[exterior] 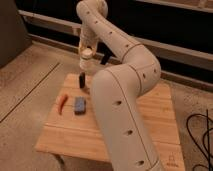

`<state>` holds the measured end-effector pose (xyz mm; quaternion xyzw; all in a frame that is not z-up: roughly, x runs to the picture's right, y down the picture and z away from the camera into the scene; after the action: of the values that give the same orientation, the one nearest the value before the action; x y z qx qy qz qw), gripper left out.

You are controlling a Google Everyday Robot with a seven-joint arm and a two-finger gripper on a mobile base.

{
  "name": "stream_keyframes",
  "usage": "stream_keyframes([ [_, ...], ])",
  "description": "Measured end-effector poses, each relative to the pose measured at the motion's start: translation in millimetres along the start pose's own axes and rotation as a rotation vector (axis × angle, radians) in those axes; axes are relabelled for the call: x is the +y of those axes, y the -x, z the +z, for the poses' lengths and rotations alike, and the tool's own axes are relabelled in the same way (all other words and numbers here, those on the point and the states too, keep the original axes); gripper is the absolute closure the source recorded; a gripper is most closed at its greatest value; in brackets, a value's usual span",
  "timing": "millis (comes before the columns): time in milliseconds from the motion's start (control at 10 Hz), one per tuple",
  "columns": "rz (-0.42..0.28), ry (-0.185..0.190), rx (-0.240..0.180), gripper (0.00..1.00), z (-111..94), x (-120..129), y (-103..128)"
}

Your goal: Place the ceramic cup over the eraser

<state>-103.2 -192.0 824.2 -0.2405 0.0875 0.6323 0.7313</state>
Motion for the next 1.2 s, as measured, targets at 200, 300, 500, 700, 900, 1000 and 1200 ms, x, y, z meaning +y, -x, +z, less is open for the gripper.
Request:
stream_keyframes([
  [200,-0.021,-0.008,0.027,1.00,14.8,12.2,-2.5],
  [300,-0.029,-0.013,0.036,1.00,20.0,15.9,-2.4],
  [500,-0.033,-0.026,0.051,1.00,28.0,16.8,-2.1],
  [700,-0.031,-0.037,0.062,1.00,33.8,14.3,-2.2],
  [900,-0.027,-0.046,0.077,1.00,42.5,11.9,-2.0],
  [1000,-0.025,-0.047,0.080,1.00,45.5,10.9,-1.6],
  [1200,-0.026,-0.042,0.079,1.00,52.0,10.7,1.4],
])
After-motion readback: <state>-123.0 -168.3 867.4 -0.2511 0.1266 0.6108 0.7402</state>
